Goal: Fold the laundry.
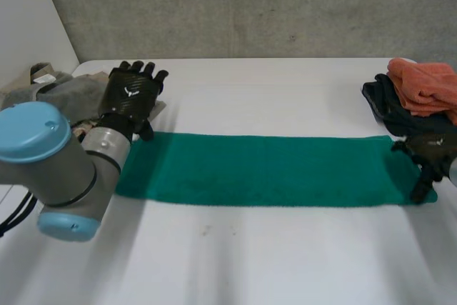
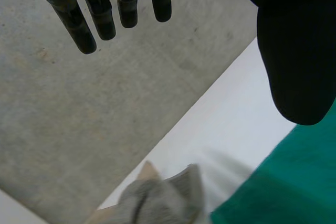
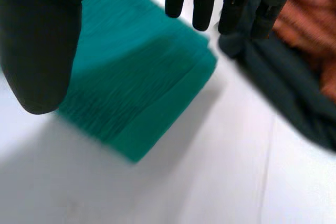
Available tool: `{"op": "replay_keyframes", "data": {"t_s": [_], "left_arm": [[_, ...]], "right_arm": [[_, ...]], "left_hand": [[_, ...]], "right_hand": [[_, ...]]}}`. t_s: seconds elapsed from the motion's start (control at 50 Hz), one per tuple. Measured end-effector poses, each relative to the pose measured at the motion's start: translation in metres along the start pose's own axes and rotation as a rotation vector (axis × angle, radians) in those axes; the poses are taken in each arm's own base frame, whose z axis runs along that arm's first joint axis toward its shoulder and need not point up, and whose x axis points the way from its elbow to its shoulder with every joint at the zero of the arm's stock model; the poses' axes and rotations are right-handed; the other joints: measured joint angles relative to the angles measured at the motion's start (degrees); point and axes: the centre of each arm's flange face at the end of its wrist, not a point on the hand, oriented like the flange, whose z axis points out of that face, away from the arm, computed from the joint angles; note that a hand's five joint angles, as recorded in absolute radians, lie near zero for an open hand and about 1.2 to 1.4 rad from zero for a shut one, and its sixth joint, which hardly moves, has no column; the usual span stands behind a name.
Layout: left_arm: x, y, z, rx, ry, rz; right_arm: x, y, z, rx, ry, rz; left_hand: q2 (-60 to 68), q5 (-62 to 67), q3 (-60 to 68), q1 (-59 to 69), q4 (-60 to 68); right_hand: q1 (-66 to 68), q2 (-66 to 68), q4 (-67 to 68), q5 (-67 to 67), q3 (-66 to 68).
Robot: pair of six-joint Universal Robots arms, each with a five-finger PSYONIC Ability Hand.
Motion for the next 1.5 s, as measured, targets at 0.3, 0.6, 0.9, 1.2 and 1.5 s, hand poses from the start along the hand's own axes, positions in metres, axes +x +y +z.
{"op": "replay_keyframes", "data": {"t_s": [0.3,0.6,0.9,1.2,1.5], "left_arm": [[0.007,-0.002,-0.011,0.005,0.053,-0.083],[-0.005,-0.025,-0.028,0.051,0.029,-0.079],[-0.019,-0.033,-0.044,0.064,-0.01,-0.076],[-0.018,-0.025,-0.052,0.035,-0.007,-0.078],[0.001,-0.057,-0.047,0.147,0.05,-0.078]], "right_arm": [[0.015,0.026,0.029,0.085,0.122,-0.107],[0.084,0.018,0.023,0.02,0.436,-0.441],[-0.155,-0.112,-0.039,0.799,-0.003,-0.731],[-0.33,-0.058,-0.07,0.963,-0.459,-0.832],[-0.177,-0.064,-0.056,0.416,-0.233,-0.172]], "left_hand": [[0.0,0.0,0.0,0.1,0.0],[0.0,0.0,0.0,0.0,0.0],[0.0,0.0,0.0,0.0,0.0],[0.0,0.0,0.0,0.0,0.0],[0.0,0.0,0.0,0.0,0.0]], "right_hand": [[48.2,50.4,50.7,48.3,50.3],[48.1,50.4,51.4,48.4,50.7],[48.1,50.4,51.6,48.9,50.9],[23.6,22.3,22.9,21.3,22.8],[-3.7,-5.2,-4.9,-4.9,-5.4]]}}
